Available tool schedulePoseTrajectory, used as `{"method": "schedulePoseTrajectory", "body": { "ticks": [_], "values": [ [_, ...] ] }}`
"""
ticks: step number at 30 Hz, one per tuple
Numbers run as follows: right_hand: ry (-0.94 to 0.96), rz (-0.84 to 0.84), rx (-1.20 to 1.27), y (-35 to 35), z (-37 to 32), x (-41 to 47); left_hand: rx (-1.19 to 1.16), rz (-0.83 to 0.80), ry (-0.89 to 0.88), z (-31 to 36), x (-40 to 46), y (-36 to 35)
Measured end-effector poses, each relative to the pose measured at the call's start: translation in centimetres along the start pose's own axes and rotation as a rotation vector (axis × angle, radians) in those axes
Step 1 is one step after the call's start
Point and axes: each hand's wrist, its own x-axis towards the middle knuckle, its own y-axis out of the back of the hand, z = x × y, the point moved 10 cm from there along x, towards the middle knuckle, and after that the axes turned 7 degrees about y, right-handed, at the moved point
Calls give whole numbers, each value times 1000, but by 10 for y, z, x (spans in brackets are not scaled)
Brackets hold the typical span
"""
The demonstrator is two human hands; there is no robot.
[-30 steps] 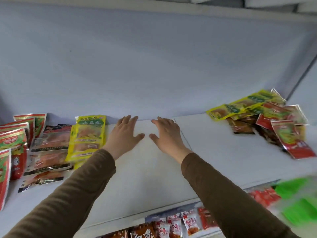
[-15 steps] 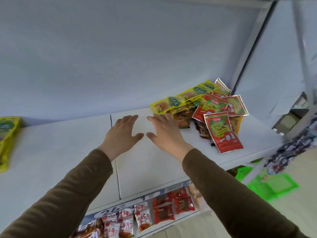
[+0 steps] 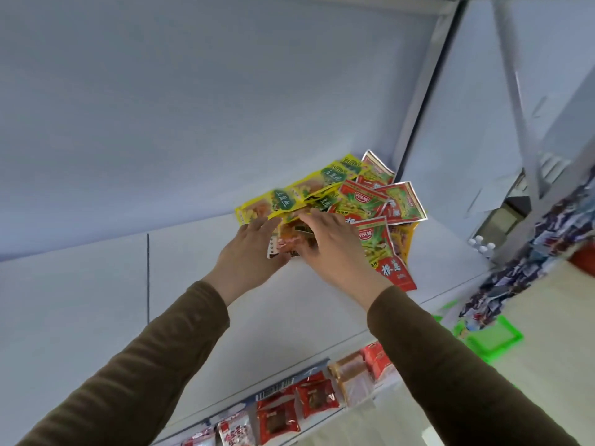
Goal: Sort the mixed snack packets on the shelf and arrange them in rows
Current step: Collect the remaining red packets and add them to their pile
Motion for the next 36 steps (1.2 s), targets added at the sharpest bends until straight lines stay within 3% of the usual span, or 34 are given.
{"method": "schedulePoseTrajectory", "body": {
  "ticks": [9,15,21,29,36],
  "values": [
    [-154,-25,85,13,118,-26,-77,-80,9,56,29,-48],
    [-254,-59,345,-7,194,-39,-100,-57,165,90,57,-77],
    [-228,-56,682,-34,211,-34,-166,62,294,112,66,-80],
    [-431,188,1086,-41,249,-29,-245,145,411,111,66,-78],
    [-480,354,1040,-45,245,-29,-525,101,455,111,72,-83]
  ]
}}
